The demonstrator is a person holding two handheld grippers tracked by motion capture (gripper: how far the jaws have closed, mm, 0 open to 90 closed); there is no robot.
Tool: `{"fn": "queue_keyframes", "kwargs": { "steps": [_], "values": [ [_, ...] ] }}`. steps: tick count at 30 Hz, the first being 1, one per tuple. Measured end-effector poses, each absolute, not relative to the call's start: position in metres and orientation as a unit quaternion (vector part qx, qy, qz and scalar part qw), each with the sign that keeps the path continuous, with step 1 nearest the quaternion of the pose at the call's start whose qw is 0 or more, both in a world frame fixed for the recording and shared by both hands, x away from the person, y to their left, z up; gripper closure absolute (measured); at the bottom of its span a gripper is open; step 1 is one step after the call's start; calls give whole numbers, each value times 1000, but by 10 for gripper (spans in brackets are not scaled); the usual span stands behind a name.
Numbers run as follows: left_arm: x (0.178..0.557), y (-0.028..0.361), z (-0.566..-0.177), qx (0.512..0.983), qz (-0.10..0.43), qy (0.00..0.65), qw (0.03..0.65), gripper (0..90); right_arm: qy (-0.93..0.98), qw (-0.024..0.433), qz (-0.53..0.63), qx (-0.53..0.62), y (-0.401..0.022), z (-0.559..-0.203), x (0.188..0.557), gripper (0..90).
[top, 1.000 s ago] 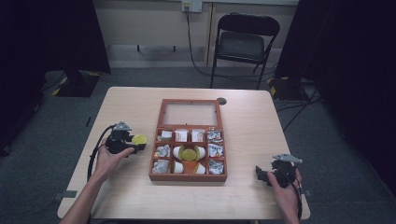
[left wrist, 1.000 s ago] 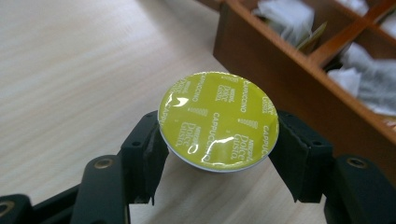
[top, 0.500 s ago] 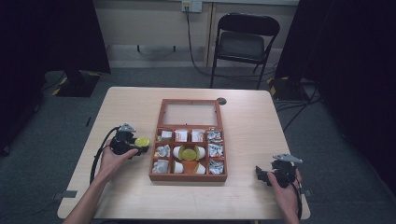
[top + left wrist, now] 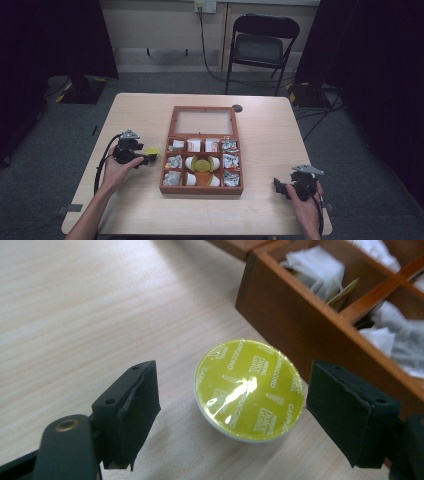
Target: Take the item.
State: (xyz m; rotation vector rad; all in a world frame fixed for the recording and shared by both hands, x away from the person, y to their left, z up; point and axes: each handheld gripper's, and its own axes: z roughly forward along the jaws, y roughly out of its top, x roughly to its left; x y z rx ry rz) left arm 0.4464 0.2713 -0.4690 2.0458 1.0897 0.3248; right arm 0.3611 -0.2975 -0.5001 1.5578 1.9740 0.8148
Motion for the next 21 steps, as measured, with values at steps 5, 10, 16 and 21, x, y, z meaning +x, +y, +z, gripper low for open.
{"fn": "queue_keyframes", "kwargs": {
  "steps": [5, 10, 16, 21],
  "values": [
    [442, 278, -461, 795, 135, 431, 406, 197, 724, 246, 299, 571, -298, -500, 361, 30],
    [435, 281, -453, 790, 139, 434, 409, 188, 724, 246, 299, 571, -298, -500, 361, 29],
    [426, 285, -445, 800, 147, 428, 394, 189, 724, 246, 298, 571, -298, -500, 362, 27],
    [414, 304, -435, 787, 160, 445, 397, 190, 724, 246, 298, 572, -298, -500, 362, 27]
  ]
}}
